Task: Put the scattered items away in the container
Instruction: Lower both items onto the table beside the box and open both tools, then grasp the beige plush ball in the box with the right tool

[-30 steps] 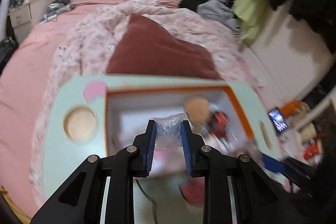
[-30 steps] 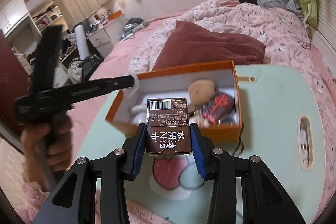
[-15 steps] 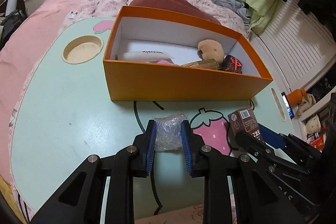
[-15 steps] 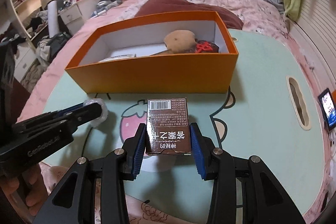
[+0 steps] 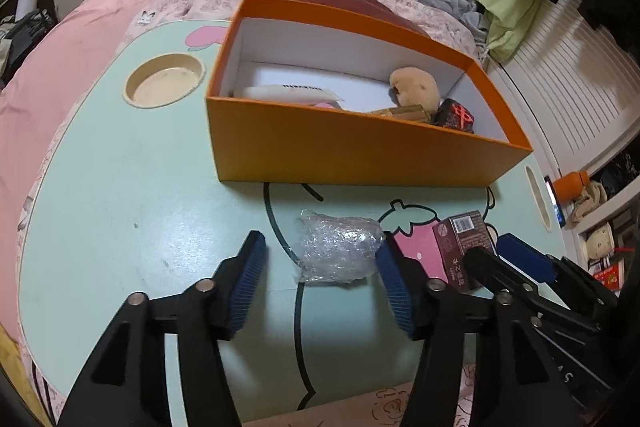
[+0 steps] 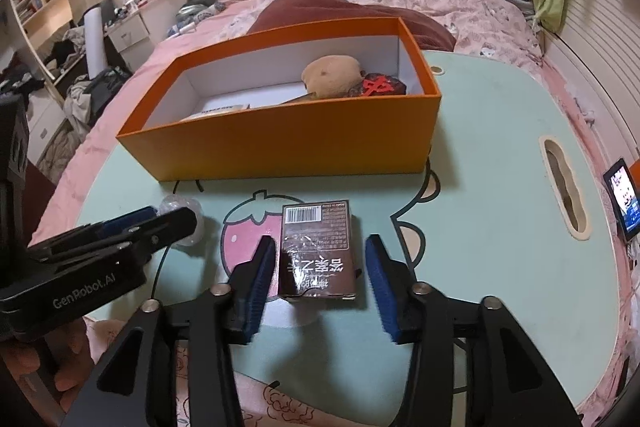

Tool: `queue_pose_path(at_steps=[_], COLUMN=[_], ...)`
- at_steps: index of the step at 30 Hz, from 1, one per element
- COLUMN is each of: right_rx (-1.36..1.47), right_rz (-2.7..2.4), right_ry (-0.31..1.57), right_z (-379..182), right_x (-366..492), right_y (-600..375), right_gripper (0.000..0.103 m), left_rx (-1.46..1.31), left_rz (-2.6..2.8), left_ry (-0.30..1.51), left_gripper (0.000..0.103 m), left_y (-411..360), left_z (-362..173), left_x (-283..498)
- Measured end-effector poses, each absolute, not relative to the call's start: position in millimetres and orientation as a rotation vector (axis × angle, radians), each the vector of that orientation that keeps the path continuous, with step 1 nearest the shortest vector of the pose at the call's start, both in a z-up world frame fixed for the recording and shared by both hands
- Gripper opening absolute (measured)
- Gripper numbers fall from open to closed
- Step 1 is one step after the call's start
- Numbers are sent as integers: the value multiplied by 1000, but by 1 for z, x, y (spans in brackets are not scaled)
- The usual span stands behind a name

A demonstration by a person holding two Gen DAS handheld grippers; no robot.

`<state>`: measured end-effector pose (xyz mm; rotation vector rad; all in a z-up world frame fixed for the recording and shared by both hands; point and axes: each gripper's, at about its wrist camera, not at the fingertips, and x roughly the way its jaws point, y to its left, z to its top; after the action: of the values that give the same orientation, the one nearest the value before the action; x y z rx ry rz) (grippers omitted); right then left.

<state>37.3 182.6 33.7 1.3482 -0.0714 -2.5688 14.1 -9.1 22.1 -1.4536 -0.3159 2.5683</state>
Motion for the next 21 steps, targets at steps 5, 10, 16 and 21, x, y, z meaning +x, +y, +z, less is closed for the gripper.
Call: queue_pose_path(at_steps=[5, 10, 16, 21], right_rx=[1291, 1221, 1074, 1170], right_rz=[-2594, -2604, -2599, -2456], right_ry=[-96, -110, -158, -160], right_z=[44, 60, 112, 134], right_x=[40, 39, 15, -59], right_y=[188, 195, 208, 200], right_gripper=[51, 53, 55, 60], left_rx=[-1407, -1357, -1298, -1283], left_rz=[2584, 2613, 2654, 2621], left_ry=[-360, -345, -400, -463], left_gripper=[58, 59, 59, 59], left_y=[-16, -28, -46, -44], left_z=[35, 61, 92, 93], left_x=[15, 6, -14, -15])
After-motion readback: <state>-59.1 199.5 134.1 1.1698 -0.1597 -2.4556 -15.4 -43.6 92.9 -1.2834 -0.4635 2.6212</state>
